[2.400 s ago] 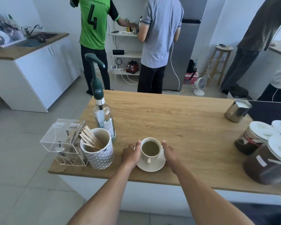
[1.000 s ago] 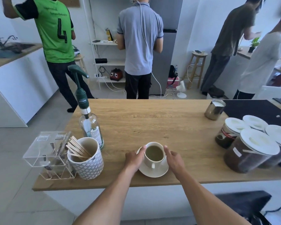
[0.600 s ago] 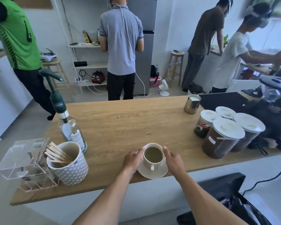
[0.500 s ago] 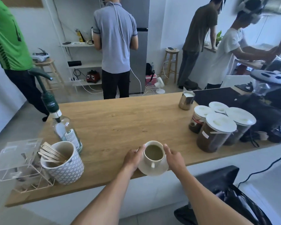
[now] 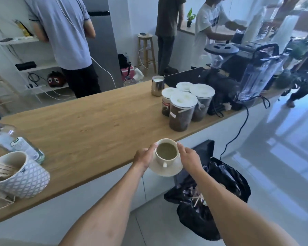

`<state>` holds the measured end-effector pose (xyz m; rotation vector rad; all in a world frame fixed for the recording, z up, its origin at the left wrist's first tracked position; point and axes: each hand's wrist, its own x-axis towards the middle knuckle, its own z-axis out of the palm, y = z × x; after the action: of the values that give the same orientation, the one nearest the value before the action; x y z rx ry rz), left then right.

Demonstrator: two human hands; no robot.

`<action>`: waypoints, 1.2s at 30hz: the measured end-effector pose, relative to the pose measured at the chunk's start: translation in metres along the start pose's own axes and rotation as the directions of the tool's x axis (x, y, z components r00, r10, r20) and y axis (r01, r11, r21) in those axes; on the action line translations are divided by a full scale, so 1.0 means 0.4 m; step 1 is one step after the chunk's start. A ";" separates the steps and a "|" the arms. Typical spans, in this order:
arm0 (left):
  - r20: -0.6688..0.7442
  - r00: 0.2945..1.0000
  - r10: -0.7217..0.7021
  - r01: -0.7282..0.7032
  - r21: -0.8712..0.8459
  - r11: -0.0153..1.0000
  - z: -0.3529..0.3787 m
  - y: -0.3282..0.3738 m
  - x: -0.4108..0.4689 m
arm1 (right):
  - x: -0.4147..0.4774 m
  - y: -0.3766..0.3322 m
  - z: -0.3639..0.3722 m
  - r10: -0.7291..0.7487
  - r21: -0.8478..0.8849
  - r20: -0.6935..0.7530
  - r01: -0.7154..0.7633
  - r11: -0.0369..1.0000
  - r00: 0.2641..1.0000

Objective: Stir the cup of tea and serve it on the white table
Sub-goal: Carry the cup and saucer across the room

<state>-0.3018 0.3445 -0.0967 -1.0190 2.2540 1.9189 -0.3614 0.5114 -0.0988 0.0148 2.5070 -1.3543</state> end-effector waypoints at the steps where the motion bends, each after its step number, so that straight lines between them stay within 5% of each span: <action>1: 0.022 1.000 -0.002 0.002 0.005 1.000 0.026 0.003 -0.011 | -0.007 0.019 -0.025 0.011 0.006 -0.005 -0.011 1.000 1.000; 22: 0.405 0.912 0.070 -0.137 0.141 0.981 0.691 -0.030 -0.344 | -0.309 0.501 -0.589 0.253 0.155 -0.322 -0.213 0.965 0.912; 36: 0.630 0.774 0.064 -0.280 0.250 0.927 1.100 -0.065 -0.532 | -0.513 0.768 -0.861 0.431 0.305 -0.539 -0.309 0.901 0.724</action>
<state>-0.2939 0.8319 -0.1424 -0.0987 2.1905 1.5187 -0.2058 0.9914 -0.1195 1.1011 2.5940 -1.5785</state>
